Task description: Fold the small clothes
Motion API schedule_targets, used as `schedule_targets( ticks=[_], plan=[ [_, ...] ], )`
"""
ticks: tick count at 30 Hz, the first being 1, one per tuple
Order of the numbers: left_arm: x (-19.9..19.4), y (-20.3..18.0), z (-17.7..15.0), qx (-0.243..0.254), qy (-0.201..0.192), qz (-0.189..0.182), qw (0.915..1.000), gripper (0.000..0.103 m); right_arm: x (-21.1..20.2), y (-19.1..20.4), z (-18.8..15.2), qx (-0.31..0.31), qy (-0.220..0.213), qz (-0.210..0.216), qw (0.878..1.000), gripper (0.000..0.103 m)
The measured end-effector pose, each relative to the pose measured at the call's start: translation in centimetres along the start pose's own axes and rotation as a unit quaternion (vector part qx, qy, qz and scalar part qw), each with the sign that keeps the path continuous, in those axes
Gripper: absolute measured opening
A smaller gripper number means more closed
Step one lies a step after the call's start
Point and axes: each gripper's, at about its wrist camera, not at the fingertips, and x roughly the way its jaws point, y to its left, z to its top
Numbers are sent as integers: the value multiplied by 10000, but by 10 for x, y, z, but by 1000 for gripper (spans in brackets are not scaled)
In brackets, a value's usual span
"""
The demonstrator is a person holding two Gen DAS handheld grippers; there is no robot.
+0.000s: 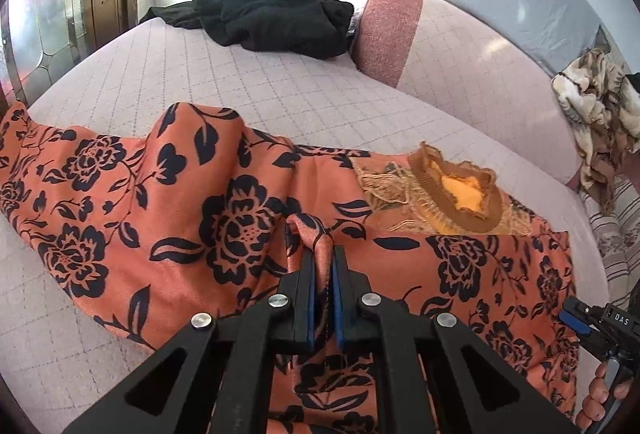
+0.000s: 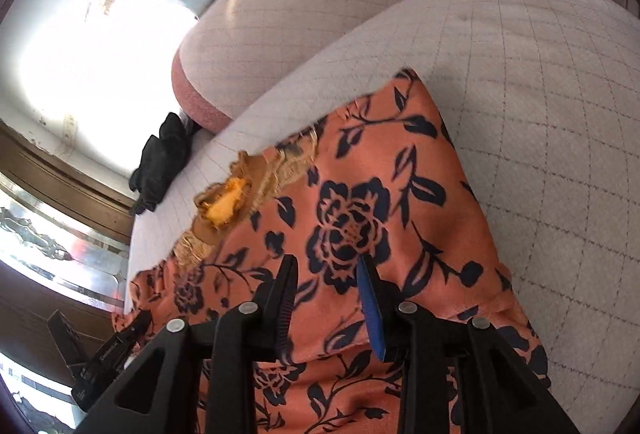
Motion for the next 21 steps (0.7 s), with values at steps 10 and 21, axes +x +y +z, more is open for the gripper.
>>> schedule_targets(
  ticks=[10,21],
  plan=[
    [-6,68,23,-1543,420,-372,9864,58,13,1,-8,-130,241,-10,9996,56],
    [-60,287,2,-4427,-456,1152,8881,76,14,7,-13,-328,99,-182,9992,57]
  ],
)
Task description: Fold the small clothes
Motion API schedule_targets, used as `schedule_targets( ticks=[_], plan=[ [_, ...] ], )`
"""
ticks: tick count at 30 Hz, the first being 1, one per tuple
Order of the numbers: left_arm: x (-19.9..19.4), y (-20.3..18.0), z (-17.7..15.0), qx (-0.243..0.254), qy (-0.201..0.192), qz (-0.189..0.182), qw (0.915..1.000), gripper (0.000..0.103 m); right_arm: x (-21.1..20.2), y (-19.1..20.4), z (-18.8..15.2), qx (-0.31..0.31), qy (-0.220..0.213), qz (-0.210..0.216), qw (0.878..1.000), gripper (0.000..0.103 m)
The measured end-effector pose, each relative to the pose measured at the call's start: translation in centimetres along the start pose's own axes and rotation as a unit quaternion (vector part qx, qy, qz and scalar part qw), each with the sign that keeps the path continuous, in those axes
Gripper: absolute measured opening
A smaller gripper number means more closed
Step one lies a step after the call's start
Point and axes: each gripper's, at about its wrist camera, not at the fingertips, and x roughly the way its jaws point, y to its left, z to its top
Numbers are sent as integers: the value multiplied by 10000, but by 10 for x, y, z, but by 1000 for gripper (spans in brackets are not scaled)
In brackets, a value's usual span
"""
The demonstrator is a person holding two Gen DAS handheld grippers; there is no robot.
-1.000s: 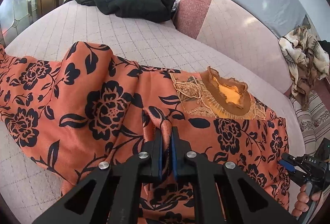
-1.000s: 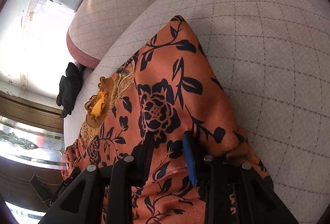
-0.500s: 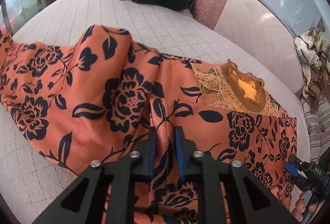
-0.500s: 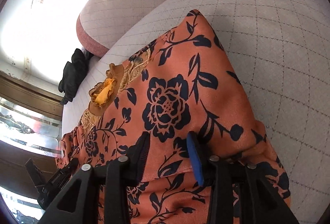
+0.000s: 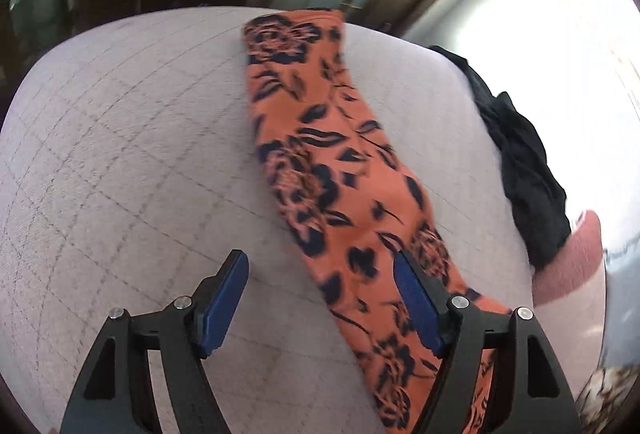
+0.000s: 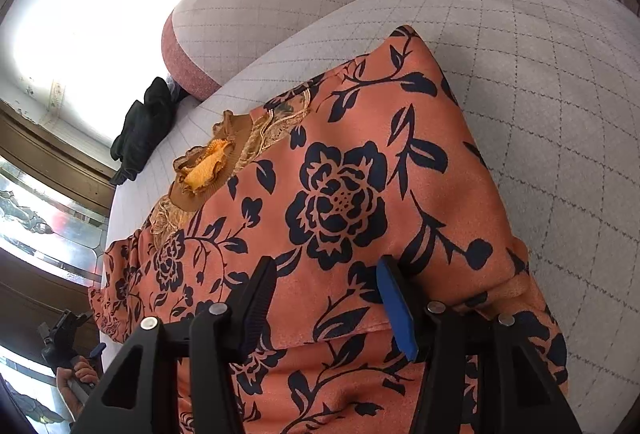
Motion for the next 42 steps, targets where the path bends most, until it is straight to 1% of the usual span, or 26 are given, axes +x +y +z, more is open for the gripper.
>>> schedule_targets(
  ticks=[2,4,7,8,9,10,11,12,14,16,18,20,23,26,27,29,32,33,34,35,36,37,38,39,40,42],
  plan=[
    [2,13,14,-288,-104,-275,9992,76,0,2,-1,-31,-26,-31,10000,58],
    [2,13,27,-243,-361,-198,9989,76,1,4,-1,-90,-46,-74,9999,59],
    [18,10,47,-21,-355,-96,9993,74,1,6,-2,-176,-80,-131,9997,60],
    [19,6,50,78,-482,-29,9988,73,2,7,-2,-202,-90,-150,9996,60],
    [22,-2,50,221,-604,26,9979,67,2,8,-2,-215,-97,-165,9996,60],
    [27,-8,53,376,-579,-11,9976,38,2,8,-2,-221,-101,-172,9996,60],
    [37,-10,56,462,-389,-62,9982,12,3,8,-1,-225,-108,-176,9995,60],
    [46,-12,57,452,-259,-64,9986,9,3,8,-1,-227,-114,-181,9995,60],
    [46,-14,55,513,-452,-44,9976,8,3,9,-1,-223,-134,-187,9995,60],
    [37,-30,49,868,-564,120,9946,8,3,9,0,-201,-141,-203,9995,61],
    [20,-57,37,1291,-768,-24,9887,8,3,10,2,-156,-137,-174,9996,62],
    [-6,-90,13,1914,-932,-229,9768,7,1,8,4,-13,-139,-42,9999,62],
    [-45,-145,-44,2920,-1111,-732,9471,8,-6,3,6,225,-171,198,9994,62],
    [-78,-191,-123,3792,-954,-1374,9101,7,-19,3,9,264,-382,285,9985,62],
    [-86,-206,-155,4120,-846,-1563,8937,8,-24,2,10,281,-462,324,9980,62],
    [-105,-229,-223,4874,-603,-1887,8504,8,-33,-1,13,359,-599,404,9967,62],
    [-120,-247,-315,5912,84,-2369,7709,14,-45,-11,20,533,-786,489,9943,62],
    [-126,-247,-338,6156,243,-2466,7481,18,-49,-15,22,597,-838,500,9934,62],
    [-133,-244,-353,6324,248,-2496,7329,30,-53,-18,24,660,-884,498,9926,62],
    [-141,-240,-360,6389,134,-2490,7277,49,-56,-21,26,719,-925,500,9919,62],
    [-152,-235,-363,6364,11,-2502,7296,59,-59,-25,27,782,-946,535,9910,62],
    [-155,-232,-354,6256,-56,-2570,7366,72,-61,-28,28,851,-943,594,9901,62],
    [-160,-228,-342,6086,-84,-2656,7477,76,-62,-30,28,914,-922,657,9894,62],
    [-161,-225,-326,5893,-89,-2707,7612,77,-62,-32,29,963,-898,710,9887,62],
    [-159,-221,-308,5682,-115,-2681,7779,77,-62,-32,29,996,-873,744,9884,62],
    [-144,-210,-274,5203,-257,-2403,8191,81,-58,-28,27,955,-817,772,9891,62]
  ],
)
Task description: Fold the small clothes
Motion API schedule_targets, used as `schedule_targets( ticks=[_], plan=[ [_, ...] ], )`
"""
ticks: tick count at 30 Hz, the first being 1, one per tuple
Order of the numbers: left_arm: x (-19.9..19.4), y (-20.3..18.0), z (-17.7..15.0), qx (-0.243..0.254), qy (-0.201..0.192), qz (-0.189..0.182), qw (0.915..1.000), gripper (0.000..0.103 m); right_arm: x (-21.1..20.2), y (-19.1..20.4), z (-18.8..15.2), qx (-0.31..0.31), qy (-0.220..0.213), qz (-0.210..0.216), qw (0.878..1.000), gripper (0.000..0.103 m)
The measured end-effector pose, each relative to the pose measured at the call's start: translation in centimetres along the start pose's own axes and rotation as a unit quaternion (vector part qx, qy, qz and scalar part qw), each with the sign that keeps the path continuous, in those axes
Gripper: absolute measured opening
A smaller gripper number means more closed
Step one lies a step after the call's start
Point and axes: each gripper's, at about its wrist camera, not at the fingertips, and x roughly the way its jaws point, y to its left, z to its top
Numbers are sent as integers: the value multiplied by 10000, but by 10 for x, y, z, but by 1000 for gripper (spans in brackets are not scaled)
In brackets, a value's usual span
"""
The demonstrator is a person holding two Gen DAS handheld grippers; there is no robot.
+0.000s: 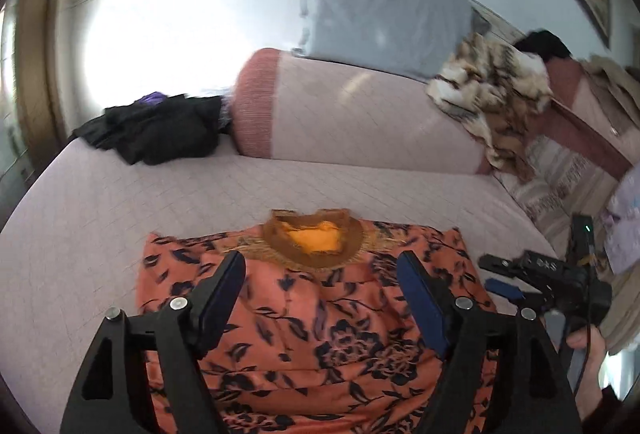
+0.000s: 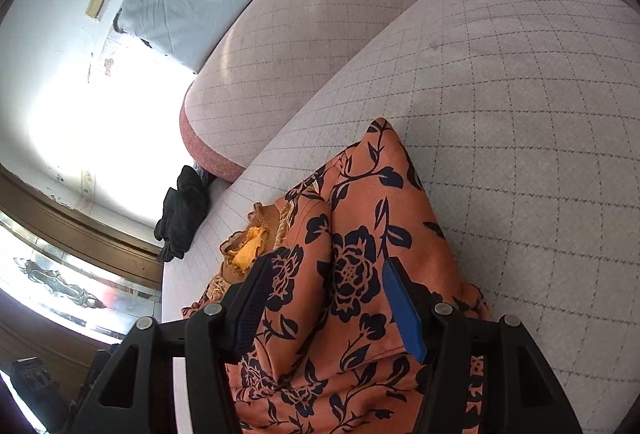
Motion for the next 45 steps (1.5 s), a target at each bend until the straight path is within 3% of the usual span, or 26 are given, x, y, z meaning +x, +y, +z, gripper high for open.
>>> schedule_targets(
  ticks=[2,4,7,10,15,18,21,22,23,26,30,34,39,41,45],
  plan=[
    [9,41,-7,-558,113,460,9973,82,6,5,-3,-106,98,-9,9999,62],
    [25,78,-15,-1068,475,882,9892,82,16,11,-7,-181,268,59,9995,62],
    [48,120,-30,-1563,900,1618,9702,82,27,32,-18,-673,327,-106,9971,62],
    [70,136,-46,-1590,1409,2276,9503,81,42,66,-34,-1600,286,-473,9856,62],
    [103,130,-67,-1196,2090,2539,9368,82,75,117,-55,-2964,112,-980,9500,66],
    [102,124,-70,-994,2020,2626,9383,82,108,133,-61,-3353,154,-1511,9298,67],
    [105,125,-70,-938,2055,2576,9395,82,135,127,-61,-3509,283,-1866,9172,66],
    [107,126,-70,-983,2065,2553,9394,82,140,123,-61,-3512,298,-1990,9144,59],
    [107,128,-70,-1015,2073,2539,9393,82,141,117,-59,-3450,301,-2050,9155,36],
    [111,130,-67,-970,2082,2556,9391,82,122,105,-48,-3121,160,-1832,9321,14],
    [114,129,-63,-892,2062,2603,9390,82,61,82,-32,-2569,-206,-1569,9534,13],
    [114,124,-64,-829,2036,2653,9388,82,17,42,-20,-1820,58,-1524,9714,13],
    [105,117,-68,-763,2015,2755,9369,82,-20,-9,-26,-1198,388,-2060,9704,17],
    [94,112,-67,-718,1844,2897,9364,82,-34,-14,-20,-1021,163,-1827,9777,17],
    [70,88,-58,-551,1179,2815,9507,82,-39,8,-13,-1293,-357,-1073,9851,17]
  ],
)
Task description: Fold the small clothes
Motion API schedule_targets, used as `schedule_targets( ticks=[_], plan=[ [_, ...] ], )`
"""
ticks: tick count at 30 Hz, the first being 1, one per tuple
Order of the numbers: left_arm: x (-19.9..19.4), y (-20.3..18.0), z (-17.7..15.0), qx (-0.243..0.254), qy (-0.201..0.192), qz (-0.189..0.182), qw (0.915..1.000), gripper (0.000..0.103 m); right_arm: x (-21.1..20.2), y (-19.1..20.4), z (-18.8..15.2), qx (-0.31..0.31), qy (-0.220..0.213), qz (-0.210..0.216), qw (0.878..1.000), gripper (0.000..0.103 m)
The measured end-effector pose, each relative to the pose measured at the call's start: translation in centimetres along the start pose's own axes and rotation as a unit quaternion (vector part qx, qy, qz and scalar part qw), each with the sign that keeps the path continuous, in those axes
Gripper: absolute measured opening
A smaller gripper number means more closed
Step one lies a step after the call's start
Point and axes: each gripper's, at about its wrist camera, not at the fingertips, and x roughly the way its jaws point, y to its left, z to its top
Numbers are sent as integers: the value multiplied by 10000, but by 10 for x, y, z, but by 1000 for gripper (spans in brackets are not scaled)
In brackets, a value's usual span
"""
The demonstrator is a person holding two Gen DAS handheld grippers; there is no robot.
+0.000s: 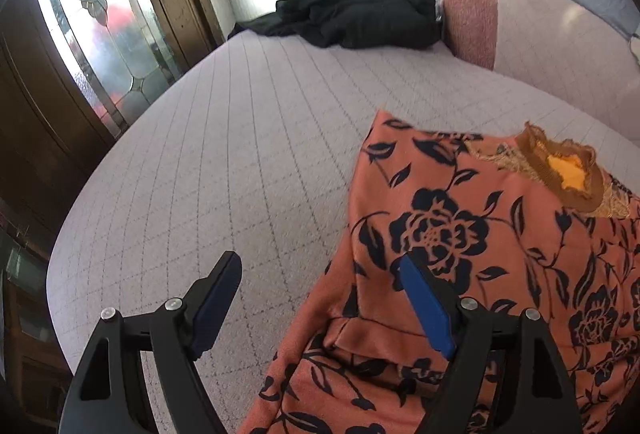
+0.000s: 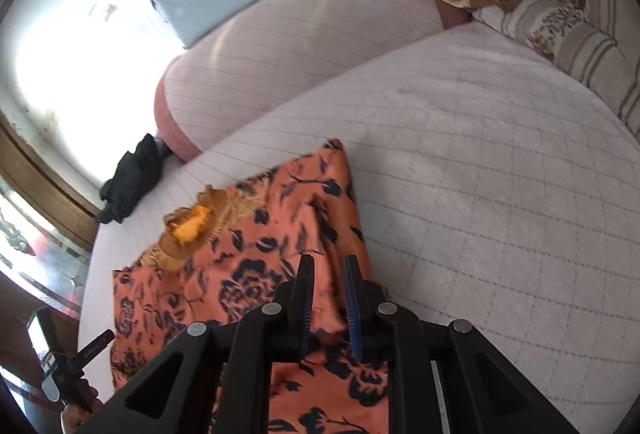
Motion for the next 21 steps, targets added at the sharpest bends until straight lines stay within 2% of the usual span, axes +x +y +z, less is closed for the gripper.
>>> schedule_targets(
  ticks=[2,4,5,7,9,12,15,18,21],
  plan=[
    [-9,-11,-1,141,-157,-223,9995,82,11,17,4,-225,-30,242,9994,17],
    [-6,-26,-6,407,-55,-362,9985,82,34,31,4,-289,175,409,9986,17],
    [-1,-33,-9,554,69,-347,9978,82,48,35,1,-290,370,374,9982,17],
    [11,-43,-15,849,432,-215,9952,82,71,37,-10,-360,881,22,9955,17],
    [21,-44,-20,908,630,-191,9937,82,85,37,-21,-479,1307,-317,9898,18],
    [12,-36,-11,604,515,-445,9959,82,79,45,-17,-652,1096,-248,9915,18],
    [7,-38,-6,470,379,-731,9955,82,75,59,-11,-811,808,135,9933,18],
    [10,-56,-11,758,493,-914,9917,82,94,74,-17,-922,1088,435,9888,18],
    [16,-74,-18,1072,595,-717,9899,82,113,84,-32,-1288,1369,55,9822,18]
  ],
)
